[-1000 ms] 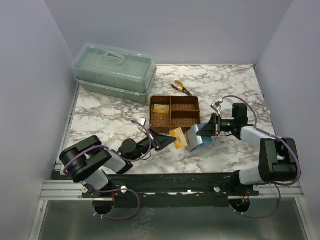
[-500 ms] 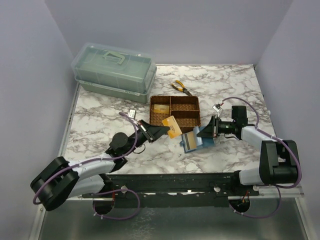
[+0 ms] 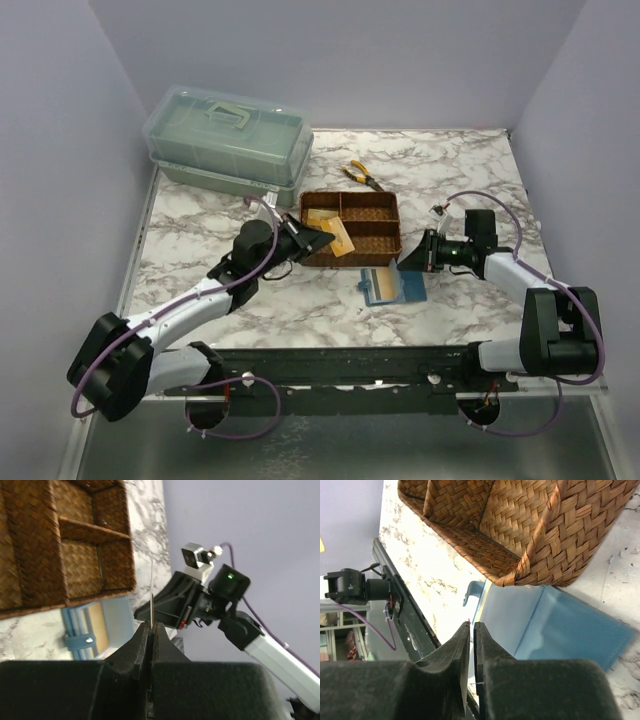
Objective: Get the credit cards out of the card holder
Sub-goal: Remove the credit card from the card holder, then place the credit card in the storage box.
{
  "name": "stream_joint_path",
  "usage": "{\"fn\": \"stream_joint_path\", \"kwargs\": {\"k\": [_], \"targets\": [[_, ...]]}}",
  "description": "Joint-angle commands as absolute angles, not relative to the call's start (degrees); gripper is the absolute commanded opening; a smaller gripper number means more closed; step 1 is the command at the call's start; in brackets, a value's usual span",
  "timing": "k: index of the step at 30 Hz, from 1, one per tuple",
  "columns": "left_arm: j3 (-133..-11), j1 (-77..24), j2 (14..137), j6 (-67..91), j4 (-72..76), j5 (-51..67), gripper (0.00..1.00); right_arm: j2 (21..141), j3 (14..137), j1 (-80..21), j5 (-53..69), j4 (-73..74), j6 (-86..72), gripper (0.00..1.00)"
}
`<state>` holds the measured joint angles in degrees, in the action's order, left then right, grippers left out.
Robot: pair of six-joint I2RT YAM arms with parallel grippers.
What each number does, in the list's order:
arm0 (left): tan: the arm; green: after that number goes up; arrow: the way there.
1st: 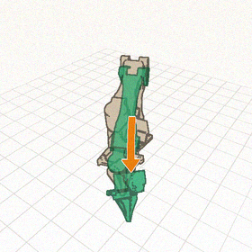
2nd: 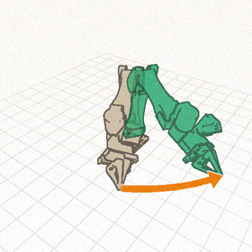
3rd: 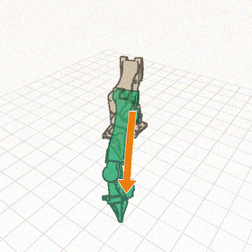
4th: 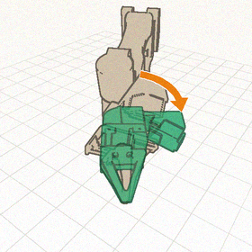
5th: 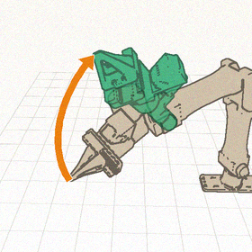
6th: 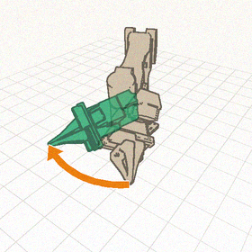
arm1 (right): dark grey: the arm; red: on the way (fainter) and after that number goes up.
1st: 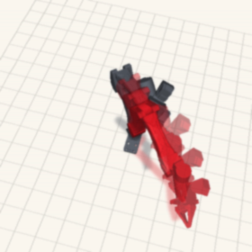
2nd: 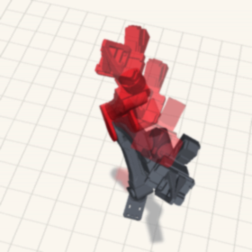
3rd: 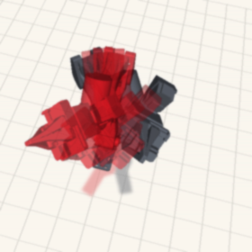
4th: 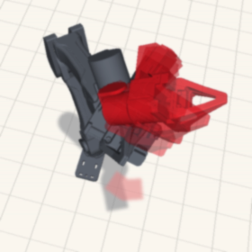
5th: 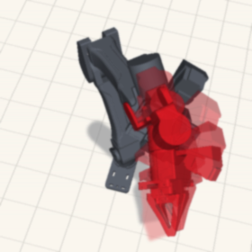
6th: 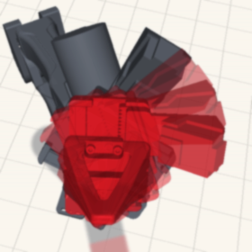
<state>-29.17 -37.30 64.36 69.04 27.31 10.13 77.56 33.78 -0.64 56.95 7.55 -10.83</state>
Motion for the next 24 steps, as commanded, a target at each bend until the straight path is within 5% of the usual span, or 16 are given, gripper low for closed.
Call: {"fn": "stream_joint_path", "kwargs": {"k": [1, 10, 24], "targets": [[-38.0, -35.8, 68.4, 63.5, 10.1, 10.2, 0.0, 77.9, 35.8, -0.4, 53.9, 8.6, -9.4, 0.14], [-53.0, -30.3, 78.3, 51.2, -5.9, 10.7, 0.0, 76.0, 36.1, -0.4, 55.9, 8.8, -8.5, 0.24], [-44.7, -33.8, 76.4, 85.1, 4.5, -19.2, 0.0, 74.0, 37.0, -0.4, 57.0, 9.7, -7.2, 0.63]]}}
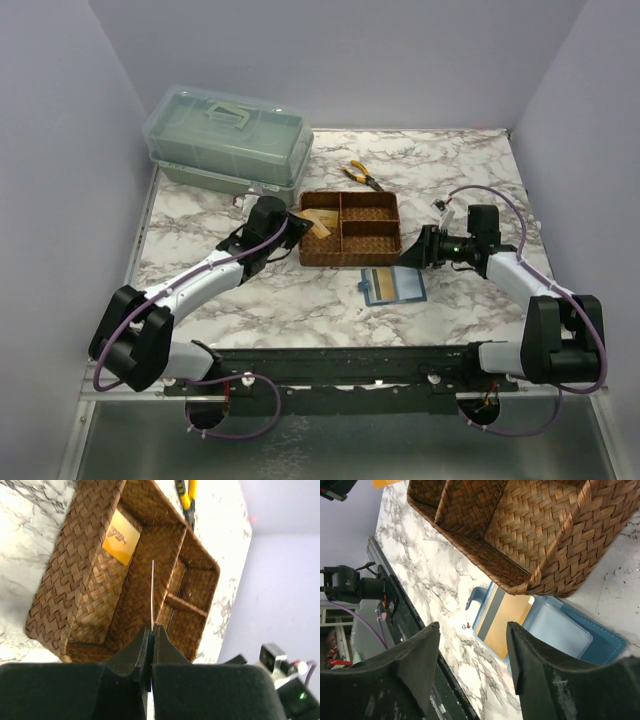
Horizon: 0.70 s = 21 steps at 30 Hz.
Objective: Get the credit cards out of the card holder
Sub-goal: Place the credit card in the storage box.
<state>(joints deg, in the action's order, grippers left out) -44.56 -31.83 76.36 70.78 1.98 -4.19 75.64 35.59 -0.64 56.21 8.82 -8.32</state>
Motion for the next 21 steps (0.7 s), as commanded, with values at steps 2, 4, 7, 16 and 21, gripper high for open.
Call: {"fn": "stream_joint_path", "kwargs": {"k": [2, 4, 7, 16, 21], "targets": [[-45.7, -34.8, 77.7, 87.9, 4.8, -23.6, 0.0, 73.8, 37.1, -0.4, 56.9, 9.7, -7.3, 0.65], [-47.0, -35.8, 79.2, 90.5, 4.9, -27.4, 0.0, 73.6, 37.3, -0.4, 56.9, 9.8, -7.2, 0.65], [-48.6, -37.1, 81.7, 94.1, 4.8, -32.1, 0.0, 73.4, 37.4, -0.4, 57.2, 10.1, -7.1, 0.66], [-52.1, -40.0, 90.1, 104.7, 4.1, -39.7, 0.0, 72.8, 37.7, 1.9, 58.2, 10.3, -7.3, 0.66], [-54.8, -41.7, 94.2, 108.5, 1.8, -43.8, 0.0, 72.6, 37.7, 2.5, 58.8, 10.3, -7.5, 0.67]]}}
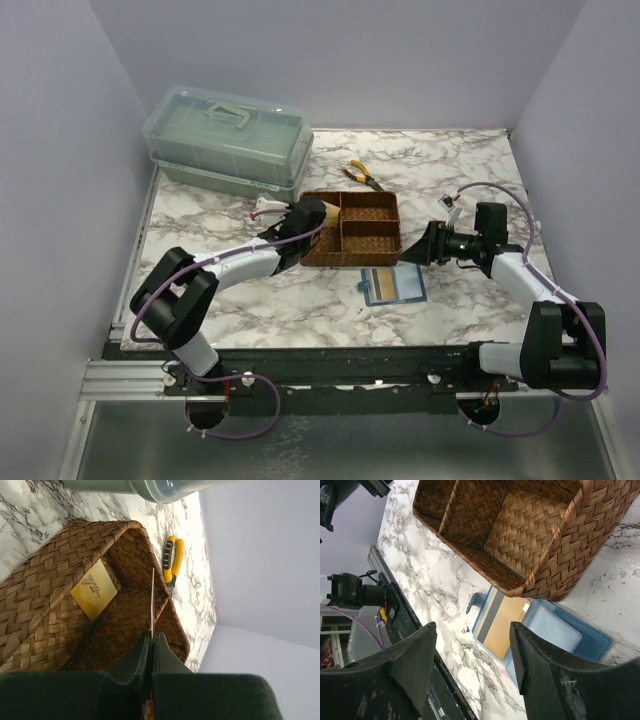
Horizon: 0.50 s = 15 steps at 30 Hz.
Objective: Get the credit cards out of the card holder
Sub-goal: Place the credit card in the storage box.
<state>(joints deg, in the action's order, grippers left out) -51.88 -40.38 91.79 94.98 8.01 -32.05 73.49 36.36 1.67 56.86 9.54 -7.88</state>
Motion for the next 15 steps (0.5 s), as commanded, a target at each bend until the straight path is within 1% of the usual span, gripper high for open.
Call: {"fn": "stream_joint_path", "kwargs": {"k": [1, 10, 15], "targets": [[-55.7, -42.0, 95.1, 109.6, 0.5, -44.4, 0.0, 72.6, 37.8, 2.6, 59.0, 10.3, -7.6, 0.67], [-60.4, -44.2, 100.6, 121.2, -10.8, -49.3, 0.0, 72.5, 37.7, 3.4, 60.2, 10.4, -7.8, 0.67], [-58.9, -44.5, 99.8, 124.9, -12.2, -51.6, 0.0, 72.4, 37.6, 3.7, 60.6, 10.4, -7.9, 0.67]]}}
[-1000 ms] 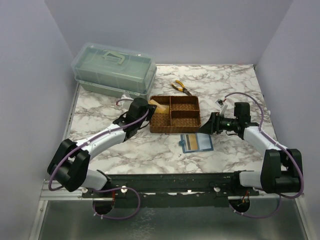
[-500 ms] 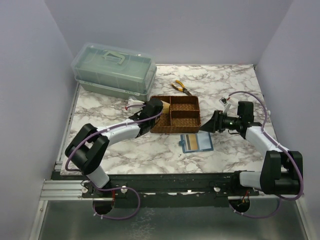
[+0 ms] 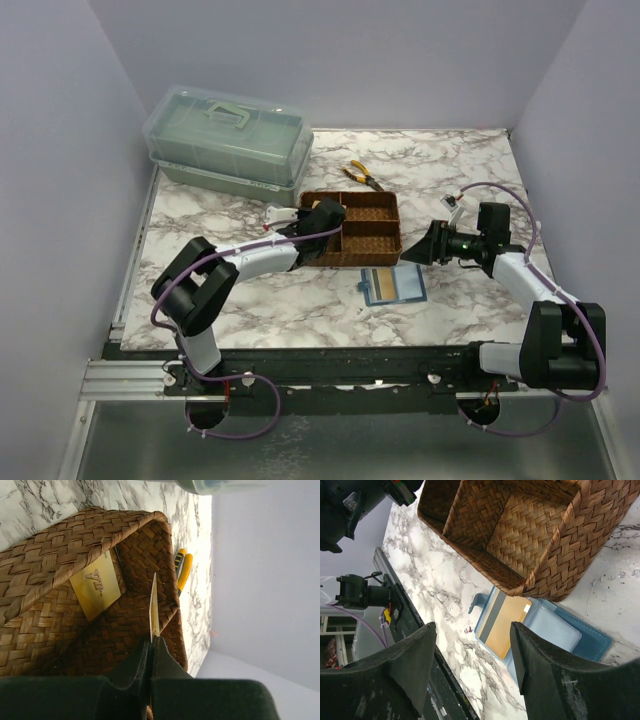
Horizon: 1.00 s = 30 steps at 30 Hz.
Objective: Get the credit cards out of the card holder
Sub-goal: Place the credit card in the storage box.
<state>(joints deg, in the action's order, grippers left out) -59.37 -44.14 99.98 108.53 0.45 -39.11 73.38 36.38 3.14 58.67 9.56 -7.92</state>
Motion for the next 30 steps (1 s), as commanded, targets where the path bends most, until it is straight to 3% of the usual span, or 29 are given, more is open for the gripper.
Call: {"fn": "stream_joint_path", "kwargs": {"k": [1, 10, 22, 26, 30], "targets": [[-58.5, -44.5, 99.3, 124.8, -12.2, -52.1, 0.0, 72.4, 37.6, 3.7, 60.6, 10.3, -7.9, 0.67], [-56.4, -44.5, 96.5, 126.2, -12.1, -54.6, 0.0, 72.8, 37.5, 3.9, 61.1, 10.2, -7.9, 0.67], [-58.9, -44.5, 101.9, 126.5, -12.1, -54.0, 0.0, 72.5, 37.5, 4.5, 61.6, 10.2, -8.1, 0.68], [-59.8, -44.5, 103.5, 126.5, -12.0, -53.6, 0.09, 72.5, 37.5, 4.6, 62.0, 10.3, -8.1, 0.68], [-60.6, -44.5, 104.5, 125.0, -12.0, -52.9, 0.3, 72.4, 37.6, 4.9, 62.2, 10.3, -8.2, 0.68]]}}
